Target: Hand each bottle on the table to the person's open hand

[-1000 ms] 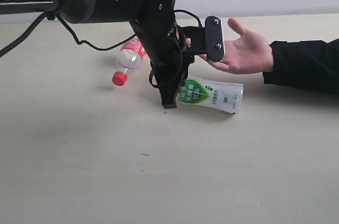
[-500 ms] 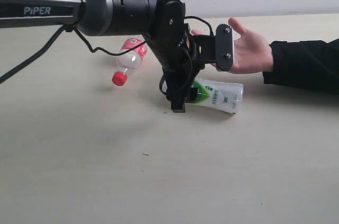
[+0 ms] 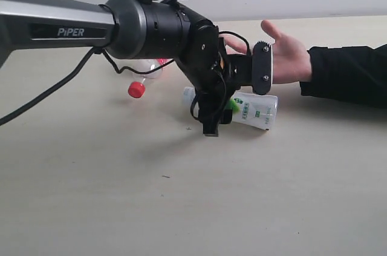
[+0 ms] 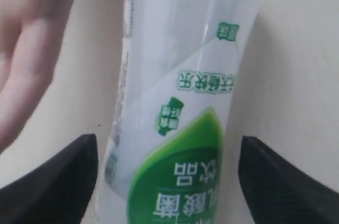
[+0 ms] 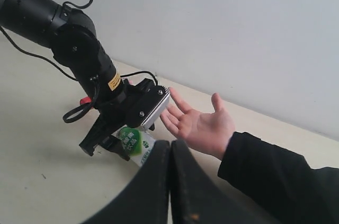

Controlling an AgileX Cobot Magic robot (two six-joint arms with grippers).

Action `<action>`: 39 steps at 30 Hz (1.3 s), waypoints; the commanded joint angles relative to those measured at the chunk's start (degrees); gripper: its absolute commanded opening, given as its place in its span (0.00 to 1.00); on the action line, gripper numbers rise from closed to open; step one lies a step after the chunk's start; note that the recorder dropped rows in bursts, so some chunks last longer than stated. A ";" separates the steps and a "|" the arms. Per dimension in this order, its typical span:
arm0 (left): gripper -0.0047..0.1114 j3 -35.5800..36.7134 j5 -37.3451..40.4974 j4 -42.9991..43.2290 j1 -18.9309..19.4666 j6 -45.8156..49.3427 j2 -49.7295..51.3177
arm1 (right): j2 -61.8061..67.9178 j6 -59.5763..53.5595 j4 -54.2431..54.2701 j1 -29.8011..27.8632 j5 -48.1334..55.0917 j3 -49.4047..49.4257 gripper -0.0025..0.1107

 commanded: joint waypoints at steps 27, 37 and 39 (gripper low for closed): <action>0.04 -0.37 4.94 0.16 -1.27 -3.45 0.71 | -0.14 0.16 0.08 -0.24 -0.43 0.28 0.02; 0.04 -0.37 18.39 0.92 -4.09 -16.93 -11.98 | -0.14 0.16 0.08 -0.24 -0.43 0.28 0.02; 0.04 -0.37 19.52 1.09 -4.66 -22.15 -15.18 | -0.14 0.16 0.08 -0.24 -0.43 0.28 0.02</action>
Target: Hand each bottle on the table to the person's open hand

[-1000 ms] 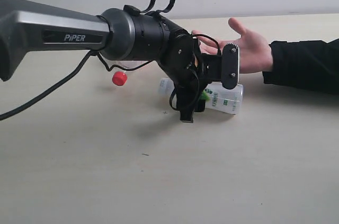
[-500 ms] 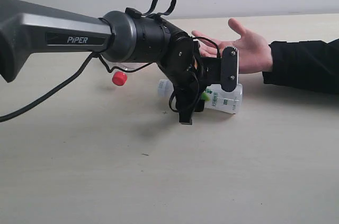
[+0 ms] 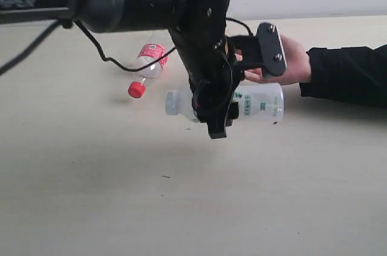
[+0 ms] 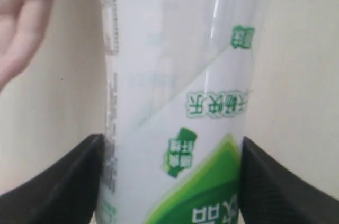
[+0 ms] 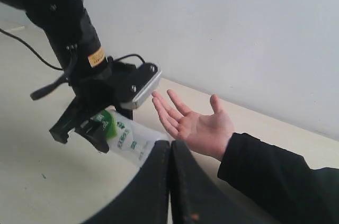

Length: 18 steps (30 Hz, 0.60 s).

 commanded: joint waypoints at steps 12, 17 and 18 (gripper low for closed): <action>0.04 -0.38 3.96 0.15 -0.95 -39.92 -17.80 | -0.14 0.16 0.08 -0.24 -0.43 0.28 0.02; 0.04 -1.75 2.59 1.33 -0.95 -63.31 -15.39 | -0.14 0.16 0.08 -0.24 -0.43 0.28 0.02; 0.04 -1.90 2.01 2.05 -0.95 -66.42 -14.72 | -0.14 0.16 0.08 -0.24 -0.43 0.28 0.02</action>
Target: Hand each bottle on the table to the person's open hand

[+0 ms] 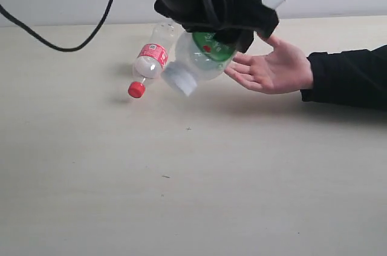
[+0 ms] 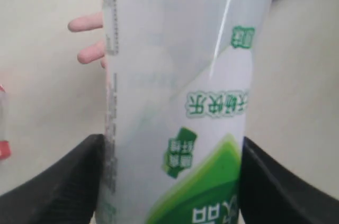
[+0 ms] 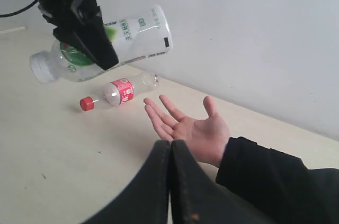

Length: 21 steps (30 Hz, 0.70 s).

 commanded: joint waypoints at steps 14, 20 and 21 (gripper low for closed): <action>0.04 -9.39 -15.21 12.73 -2.01 -45.69 16.27 | -0.14 0.16 0.08 -0.24 -0.43 0.28 0.02; 0.04 -18.87 -8.02 18.16 -3.11 -50.03 25.64 | -0.14 0.16 0.08 -0.24 -0.43 0.28 0.02; 0.04 -19.57 -7.26 18.16 -2.96 -50.03 26.33 | -0.14 0.16 0.08 -0.24 -0.43 0.28 0.02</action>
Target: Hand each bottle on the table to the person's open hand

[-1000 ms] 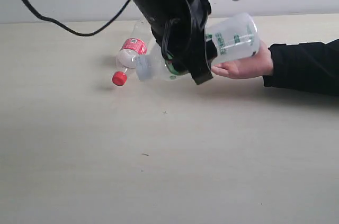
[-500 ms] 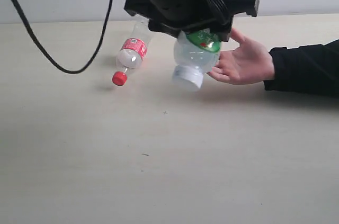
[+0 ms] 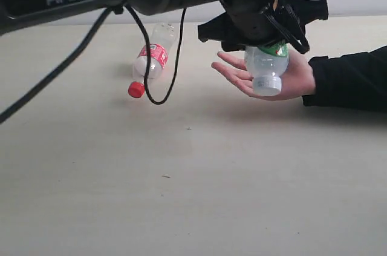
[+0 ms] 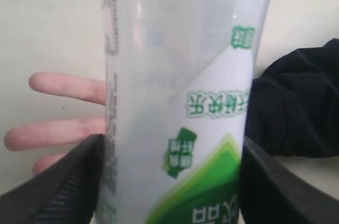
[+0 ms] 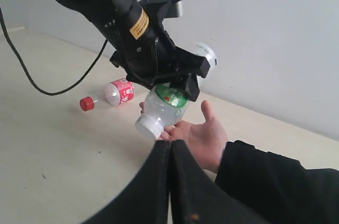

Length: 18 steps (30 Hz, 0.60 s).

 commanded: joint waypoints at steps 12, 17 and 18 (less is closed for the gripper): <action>0.04 -4.07 -2.98 1.34 -0.18 -7.67 8.25 | -0.14 0.16 0.08 -0.24 -0.43 0.28 0.02; 0.04 -4.07 -3.01 2.60 0.58 -7.67 8.60 | -0.14 0.16 0.08 -0.24 -0.43 0.28 0.02; 0.04 -4.07 -3.01 2.60 0.77 -7.67 8.74 | -0.14 0.16 0.08 -0.24 -0.43 0.28 0.02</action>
